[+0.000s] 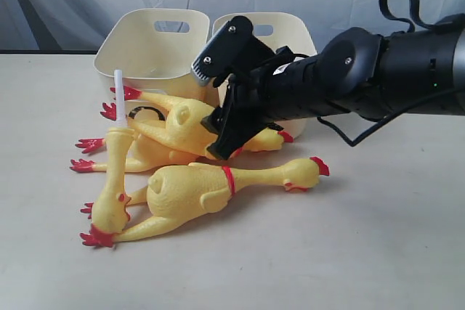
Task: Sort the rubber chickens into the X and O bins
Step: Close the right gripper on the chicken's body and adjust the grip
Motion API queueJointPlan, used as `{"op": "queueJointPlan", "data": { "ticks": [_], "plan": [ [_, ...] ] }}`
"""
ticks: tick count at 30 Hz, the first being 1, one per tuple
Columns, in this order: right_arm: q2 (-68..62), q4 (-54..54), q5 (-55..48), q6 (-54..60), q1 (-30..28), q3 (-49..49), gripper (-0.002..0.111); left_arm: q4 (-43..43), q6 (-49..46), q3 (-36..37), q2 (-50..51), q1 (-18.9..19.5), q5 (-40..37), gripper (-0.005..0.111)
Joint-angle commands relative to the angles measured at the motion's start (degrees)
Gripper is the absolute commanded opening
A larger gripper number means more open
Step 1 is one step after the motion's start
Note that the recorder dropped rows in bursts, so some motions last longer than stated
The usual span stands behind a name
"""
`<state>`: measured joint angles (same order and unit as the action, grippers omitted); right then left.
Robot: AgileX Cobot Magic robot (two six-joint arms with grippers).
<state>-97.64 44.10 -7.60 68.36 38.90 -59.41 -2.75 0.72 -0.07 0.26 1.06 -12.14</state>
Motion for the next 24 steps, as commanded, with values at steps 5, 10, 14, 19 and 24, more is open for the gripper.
{"op": "queueJointPlan", "data": {
  "ticks": [5, 10, 14, 19, 24],
  "plan": [
    [-3.4, -3.2, 0.2, 0.4, -0.6, 0.1, 0.063, 0.1, 0.2, 0.1, -0.3, 0.0, 0.2, 0.0],
    [-6.1, -3.2, 0.2, 0.4, -0.6, -1.7, 0.063, 0.1, 0.2, 0.1, -0.3, 0.0, 0.2, 0.0],
    [-8.0, -3.2, 0.1, 0.4, -0.6, -4.3, 0.063, 0.1, 0.2, 0.1, -0.3, 0.0, 0.2, 0.0],
    [-9.0, -3.2, -2.2, 0.4, -0.6, -6.6, 0.063, 0.1, 0.2, 0.1, -0.3, 0.0, 0.2, 0.0],
    [-11.2, -3.2, -2.2, 0.4, -0.6, -7.6, 0.063, 0.1, 0.2, 0.1, -0.3, 0.0, 0.2, 0.0]
  ]
}}
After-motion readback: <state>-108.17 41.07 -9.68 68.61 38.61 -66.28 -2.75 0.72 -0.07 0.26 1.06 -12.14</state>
